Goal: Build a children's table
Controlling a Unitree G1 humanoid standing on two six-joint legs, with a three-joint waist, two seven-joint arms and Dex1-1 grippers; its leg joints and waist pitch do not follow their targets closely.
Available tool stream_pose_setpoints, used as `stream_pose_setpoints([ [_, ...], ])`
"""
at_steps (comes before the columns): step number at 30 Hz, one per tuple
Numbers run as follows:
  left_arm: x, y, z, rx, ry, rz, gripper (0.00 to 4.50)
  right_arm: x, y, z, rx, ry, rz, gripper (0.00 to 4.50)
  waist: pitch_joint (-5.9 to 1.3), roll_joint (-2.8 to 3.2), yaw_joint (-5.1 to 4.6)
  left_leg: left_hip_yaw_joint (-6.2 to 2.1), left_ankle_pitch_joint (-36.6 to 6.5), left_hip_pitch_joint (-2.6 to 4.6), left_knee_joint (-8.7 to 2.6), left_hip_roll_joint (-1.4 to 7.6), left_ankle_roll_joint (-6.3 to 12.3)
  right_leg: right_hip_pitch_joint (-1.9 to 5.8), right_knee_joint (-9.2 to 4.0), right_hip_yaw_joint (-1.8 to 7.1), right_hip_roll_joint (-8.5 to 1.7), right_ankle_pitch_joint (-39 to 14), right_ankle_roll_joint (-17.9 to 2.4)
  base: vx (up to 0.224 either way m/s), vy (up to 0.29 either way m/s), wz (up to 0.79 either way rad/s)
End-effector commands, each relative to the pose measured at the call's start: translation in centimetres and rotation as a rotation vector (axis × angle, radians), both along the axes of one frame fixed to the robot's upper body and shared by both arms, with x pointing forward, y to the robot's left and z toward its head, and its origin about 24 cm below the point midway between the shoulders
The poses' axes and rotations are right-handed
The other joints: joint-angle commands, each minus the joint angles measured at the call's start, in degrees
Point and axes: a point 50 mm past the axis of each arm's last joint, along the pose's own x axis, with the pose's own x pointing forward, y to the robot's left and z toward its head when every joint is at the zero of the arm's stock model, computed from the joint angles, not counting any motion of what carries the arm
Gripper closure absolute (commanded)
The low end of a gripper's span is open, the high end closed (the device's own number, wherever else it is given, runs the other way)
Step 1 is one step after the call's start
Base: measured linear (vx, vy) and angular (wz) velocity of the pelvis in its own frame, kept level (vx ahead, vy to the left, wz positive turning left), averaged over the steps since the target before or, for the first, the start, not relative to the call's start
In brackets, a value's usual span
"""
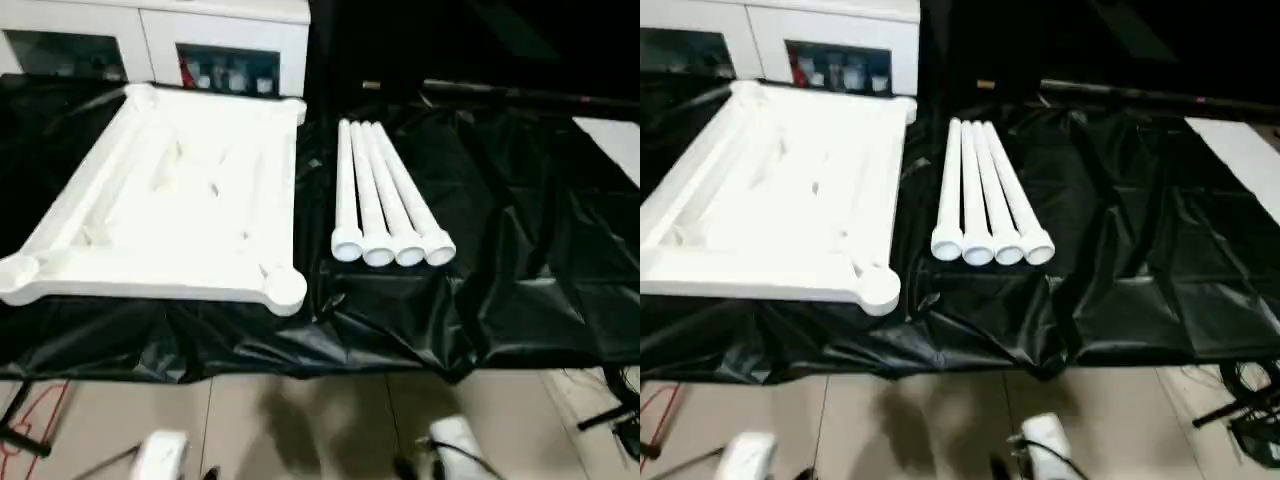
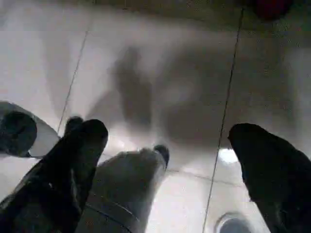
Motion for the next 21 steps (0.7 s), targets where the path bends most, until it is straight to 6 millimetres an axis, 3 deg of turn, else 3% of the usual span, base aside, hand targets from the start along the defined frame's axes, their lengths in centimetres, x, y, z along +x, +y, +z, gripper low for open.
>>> stream_pose_setpoints([
  [1,0.8,-0.1,1.4,-0.010,-0.083,-0.005,0.03,0.7,-0.3,1.5,0.030,-0.074,0.004,0.01,-0.14,0.53,0.09,-1.70,-23.00,0.36,-5.28,4.01,3.08,-0.09,-5.83,3.05,-4.36,-17.33,-8.26,0.000,0.000,0.00],
  [3,0.5,0.3,2.9,0.004,-0.145,0.002,0.03,0.1,-0.7,3.1,0.065,-0.118,-0.005,0.01,0.28,0.52,-0.04,-1.97,-26.60,0.75,-5.35,3.86,1.58,-0.80,-6.52,3.27,-4.24,-23.92,-6.48,0.000,0.000,0.00],
  [5,0.0,0.8,4.7,0.017,-0.202,0.002,0.03,-1.0,-1.3,4.9,0.069,-0.164,0.005,0.01,0.38,0.14,0.07,-2.47,-28.06,0.64,-5.69,3.98,0.75,-0.78,-6.64,3.28,-4.24,-25.58,-4.58,0.000,0.000,0.00],
  [6,0.0,0.8,4.7,0.017,-0.202,0.002,0.03,-1.0,-1.3,4.9,0.069,-0.164,0.005,0.01,0.38,0.14,0.07,-2.47,-28.06,0.64,-5.69,3.98,0.75,-0.78,-6.64,3.28,-4.24,-25.58,-4.58,0.000,0.000,0.00],
  [8,-0.6,1.0,6.6,0.028,-0.254,0.001,0.03,-1.7,-1.6,7.2,0.087,-0.209,-0.017,0.01,0.34,-0.19,0.02,-2.43,-26.19,0.13,-5.70,3.82,0.88,-0.49,-6.20,3.40,-3.91,-21.98,-3.48,0.000,0.000,0.00],
  [14,-1.3,0.6,10.9,0.026,-0.358,-0.021,0.03,-2.9,-1.7,11.4,0.135,-0.299,-0.024,0.01,0.12,-0.01,-0.08,-2.33,-24.76,0.25,-5.43,3.77,0.82,-0.36,-5.59,3.36,-3.70,-16.61,-3.09,0.000,0.000,0.00],
  [18,0.1,0.6,14.6,0.062,-0.496,-0.011,0.03,-1.3,-1.6,15.2,0.190,-0.415,-0.047,0.01,-0.28,-0.07,-0.05,-2.05,-20.63,0.37,-5.05,3.33,1.27,0.00,-4.74,3.04,-3.01,-9.17,-3.01,0.000,0.000,0.00],
  [20,0.5,0.6,15.2,0.066,-0.521,-0.013,0.03,-0.9,-1.5,15.8,0.194,-0.433,-0.051,0.01,-0.26,-0.07,-0.01,-2.02,-19.68,0.38,-4.92,3.16,1.15,0.05,-4.69,2.89,-2.96,-8.28,-2.72,0.000,0.000,0.00],
  [21,3.0,-0.1,17.6,0.065,-0.635,-0.043,0.03,1.4,-1.6,17.5,0.194,-0.512,-0.070,0.01,-0.40,-0.36,0.01,-2.11,-18.99,0.60,-4.79,2.94,0.70,0.16,-4.32,2.76,-2.89,-8.26,-2.52,0.000,0.000,0.00],
])
